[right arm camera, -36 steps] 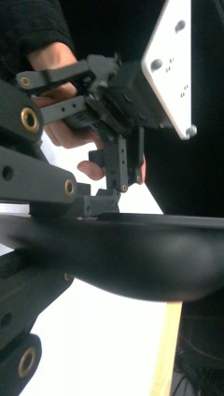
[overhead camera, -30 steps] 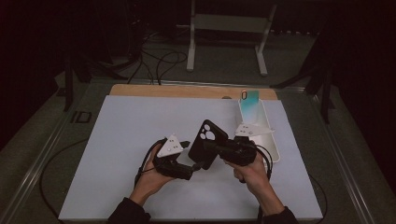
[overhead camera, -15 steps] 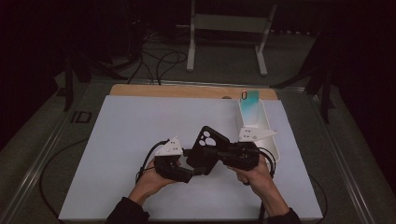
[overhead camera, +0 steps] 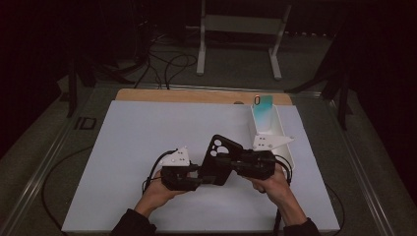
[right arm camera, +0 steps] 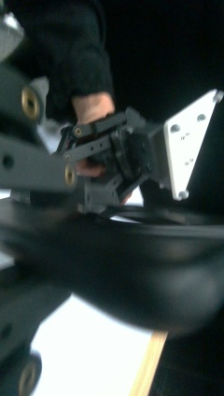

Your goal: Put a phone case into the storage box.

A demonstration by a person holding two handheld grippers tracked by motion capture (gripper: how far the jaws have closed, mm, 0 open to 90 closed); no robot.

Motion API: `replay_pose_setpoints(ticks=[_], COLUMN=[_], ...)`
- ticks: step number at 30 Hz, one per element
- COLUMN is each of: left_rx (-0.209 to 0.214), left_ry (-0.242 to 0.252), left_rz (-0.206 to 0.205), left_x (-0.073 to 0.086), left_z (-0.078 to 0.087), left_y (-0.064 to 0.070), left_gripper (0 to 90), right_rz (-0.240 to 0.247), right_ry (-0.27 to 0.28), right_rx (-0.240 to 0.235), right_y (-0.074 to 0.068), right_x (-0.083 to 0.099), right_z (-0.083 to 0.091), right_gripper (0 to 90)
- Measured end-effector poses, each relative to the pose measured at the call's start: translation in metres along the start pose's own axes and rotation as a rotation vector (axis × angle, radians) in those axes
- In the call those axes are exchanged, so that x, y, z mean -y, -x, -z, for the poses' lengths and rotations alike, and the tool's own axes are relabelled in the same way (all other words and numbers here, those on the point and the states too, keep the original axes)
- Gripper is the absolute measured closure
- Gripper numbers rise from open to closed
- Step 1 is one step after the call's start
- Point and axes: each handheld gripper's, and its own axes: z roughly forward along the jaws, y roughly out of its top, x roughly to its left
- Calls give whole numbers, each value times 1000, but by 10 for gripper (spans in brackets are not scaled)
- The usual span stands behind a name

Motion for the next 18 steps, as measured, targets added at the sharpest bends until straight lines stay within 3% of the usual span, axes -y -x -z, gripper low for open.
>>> replay_pose_setpoints(ticks=[5,8,14,18], left_rx=[-7,-44,-65,-92], left_ry=[-10,-19,-17,-18], left_rz=[-11,-26,-30,-31], left_x=[2,2,2,2], left_z=[-2,-2,-2,-1], left_y=[2,4,5,5], left_gripper=[791,795,799,801], right_rz=[30,28,56,36], right_ry=[-21,-21,-60,-65], right_rx=[61,74,140,175], right_y=[-4,-4,-7,-5], right_x=[-1,-1,-1,0], right_z=[-4,-6,-12,-14], right_gripper=[557,489,383,251])
